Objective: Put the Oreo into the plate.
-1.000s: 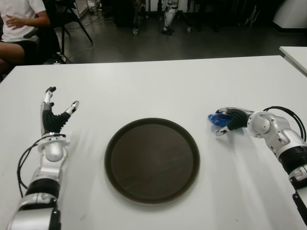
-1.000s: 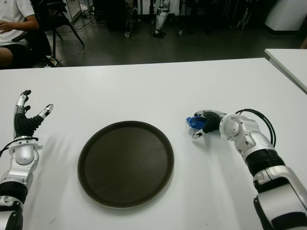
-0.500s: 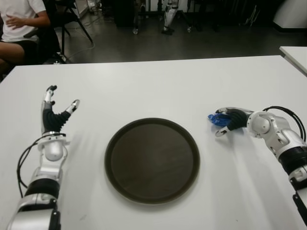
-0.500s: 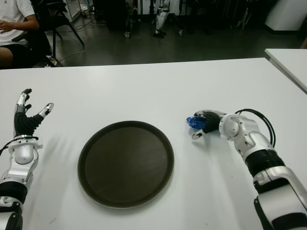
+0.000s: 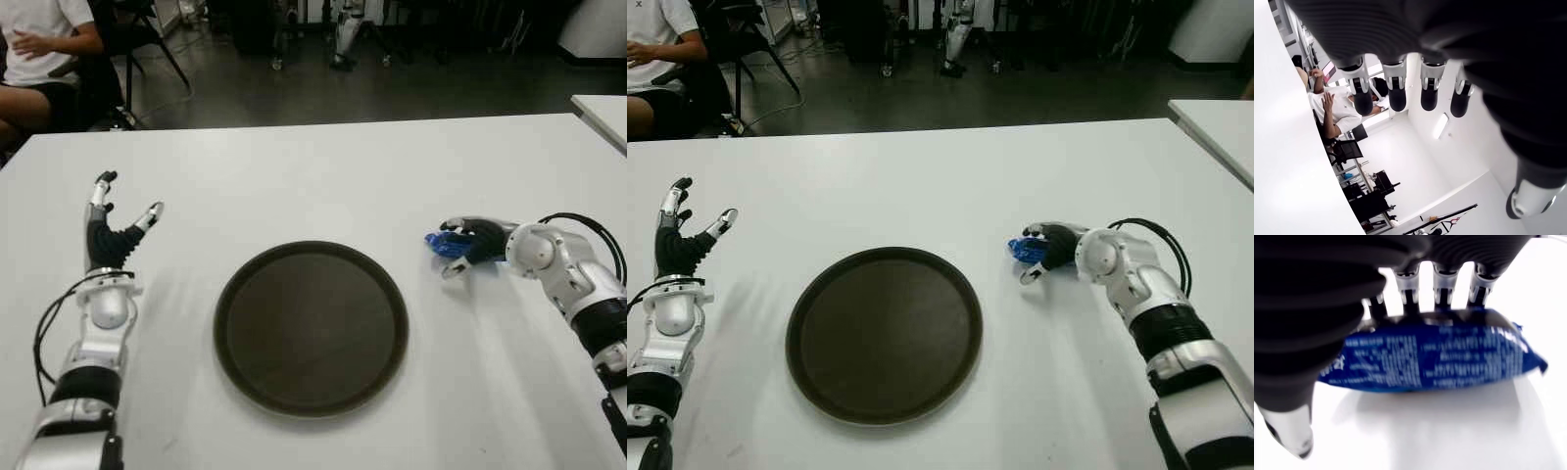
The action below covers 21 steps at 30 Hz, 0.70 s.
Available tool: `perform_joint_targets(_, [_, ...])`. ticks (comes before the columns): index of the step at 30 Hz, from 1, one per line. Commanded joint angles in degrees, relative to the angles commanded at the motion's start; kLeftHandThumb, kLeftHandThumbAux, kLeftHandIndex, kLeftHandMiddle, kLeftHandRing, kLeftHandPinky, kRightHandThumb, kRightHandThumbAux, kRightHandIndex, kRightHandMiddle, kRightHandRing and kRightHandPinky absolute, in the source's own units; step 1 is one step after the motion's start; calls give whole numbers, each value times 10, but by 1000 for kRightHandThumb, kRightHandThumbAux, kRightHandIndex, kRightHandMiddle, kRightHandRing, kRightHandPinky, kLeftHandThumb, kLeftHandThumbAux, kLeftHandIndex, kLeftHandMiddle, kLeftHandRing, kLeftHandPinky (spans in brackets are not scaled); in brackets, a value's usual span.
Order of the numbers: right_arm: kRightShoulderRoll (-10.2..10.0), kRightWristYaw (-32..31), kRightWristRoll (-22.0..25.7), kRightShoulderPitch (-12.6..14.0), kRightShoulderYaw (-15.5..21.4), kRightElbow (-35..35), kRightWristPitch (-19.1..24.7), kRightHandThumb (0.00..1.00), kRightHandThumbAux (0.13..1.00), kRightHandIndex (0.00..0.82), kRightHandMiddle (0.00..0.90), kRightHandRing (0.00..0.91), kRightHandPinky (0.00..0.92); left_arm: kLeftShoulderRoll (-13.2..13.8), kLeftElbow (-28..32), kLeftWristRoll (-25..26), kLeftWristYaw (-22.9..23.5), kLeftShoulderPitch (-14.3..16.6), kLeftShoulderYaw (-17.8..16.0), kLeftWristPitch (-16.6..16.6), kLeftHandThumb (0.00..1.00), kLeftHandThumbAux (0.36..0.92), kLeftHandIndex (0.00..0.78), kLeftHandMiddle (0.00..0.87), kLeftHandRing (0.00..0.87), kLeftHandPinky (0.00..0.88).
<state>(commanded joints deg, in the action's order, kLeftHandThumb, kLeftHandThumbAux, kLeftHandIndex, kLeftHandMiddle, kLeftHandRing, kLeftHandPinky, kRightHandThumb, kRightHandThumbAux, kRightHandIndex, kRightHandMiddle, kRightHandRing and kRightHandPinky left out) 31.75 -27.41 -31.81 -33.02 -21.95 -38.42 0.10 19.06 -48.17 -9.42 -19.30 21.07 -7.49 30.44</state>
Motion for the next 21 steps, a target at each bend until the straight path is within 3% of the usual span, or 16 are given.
perform_joint_targets(4, [-4,15,4,3,8,6,16,12,622,263,279,297,176,-3,8,14,15,-1,-4,-6,0,609,44,31,15,0])
perform_joint_targets(15, [-7,41,17,18,24,37,40,81,659,378,336,390,182,-2,26,22,35,-8,-5,-17,0,603,45,34,22,0])
perform_joint_targets(18, [-10,43,27,27,36,53,45,118,682,422,386,444,185,-3,27,20,29,-8,-7,-19,0,612,45,39,29,0])
perform_joint_targets(21, [-11,42,37,36,46,74,53,141,703,455,514,554,225,-1,25,9,17,-7,-4,-26,0,580,45,41,32,0])
